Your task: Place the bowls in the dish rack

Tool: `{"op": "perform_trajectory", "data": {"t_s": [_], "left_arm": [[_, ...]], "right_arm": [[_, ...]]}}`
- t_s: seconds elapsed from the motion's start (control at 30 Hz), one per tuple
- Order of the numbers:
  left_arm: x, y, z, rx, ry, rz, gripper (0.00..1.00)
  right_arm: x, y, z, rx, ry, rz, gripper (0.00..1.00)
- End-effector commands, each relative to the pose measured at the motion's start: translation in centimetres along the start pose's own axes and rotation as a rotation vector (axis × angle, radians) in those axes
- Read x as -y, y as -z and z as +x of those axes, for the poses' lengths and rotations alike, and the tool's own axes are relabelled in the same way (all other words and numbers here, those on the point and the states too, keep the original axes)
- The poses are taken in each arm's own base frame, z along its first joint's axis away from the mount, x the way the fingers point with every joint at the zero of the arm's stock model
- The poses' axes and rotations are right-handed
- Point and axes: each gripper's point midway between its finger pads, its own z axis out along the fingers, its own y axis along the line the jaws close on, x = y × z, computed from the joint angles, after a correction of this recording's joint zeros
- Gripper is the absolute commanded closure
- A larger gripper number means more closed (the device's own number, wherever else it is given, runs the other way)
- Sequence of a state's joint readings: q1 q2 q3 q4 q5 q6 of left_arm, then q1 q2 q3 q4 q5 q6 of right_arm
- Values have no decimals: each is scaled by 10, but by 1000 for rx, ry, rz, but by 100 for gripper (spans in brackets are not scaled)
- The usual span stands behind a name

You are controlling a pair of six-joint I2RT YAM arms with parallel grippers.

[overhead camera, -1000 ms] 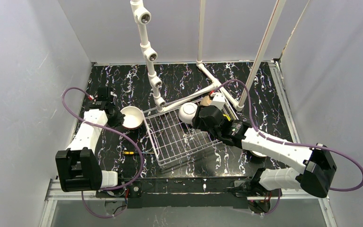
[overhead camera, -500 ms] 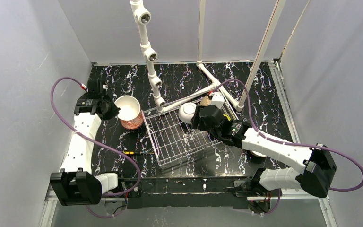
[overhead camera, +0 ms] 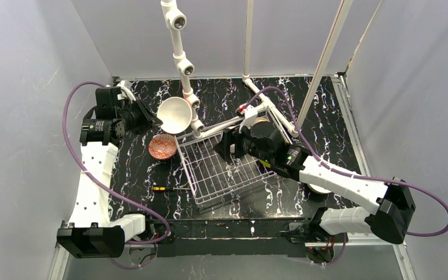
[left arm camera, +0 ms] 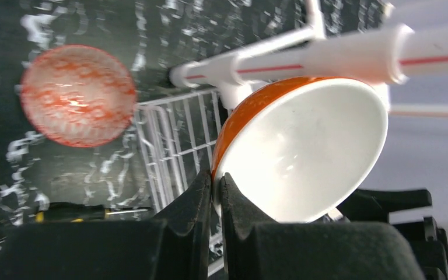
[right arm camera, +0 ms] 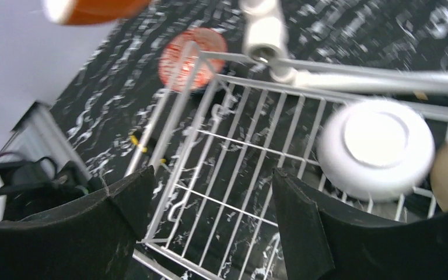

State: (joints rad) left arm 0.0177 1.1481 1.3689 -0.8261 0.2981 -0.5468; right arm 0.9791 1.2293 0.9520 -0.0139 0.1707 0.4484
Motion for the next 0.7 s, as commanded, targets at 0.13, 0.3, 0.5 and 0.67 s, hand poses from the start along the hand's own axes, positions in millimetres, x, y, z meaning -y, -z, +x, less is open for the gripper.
{"op": "perform_trajectory", "data": {"t_s": [0.13,0.3,0.5,0.67], "left_arm": [[58,19,57,-222,-45,285,100],[54,15,95,-331,-100,248,100],[43,9,112,-378,-142,185,100],[29,11,129,-471,-221,162,100]], "right_arm": [[-127,47,-44,72,412,-596,21],[-149,55,-43,75,576,-668,24],[-141,41,-25,-11,682,-609,25],[-138,40,19,-149,776,-580,19]]}}
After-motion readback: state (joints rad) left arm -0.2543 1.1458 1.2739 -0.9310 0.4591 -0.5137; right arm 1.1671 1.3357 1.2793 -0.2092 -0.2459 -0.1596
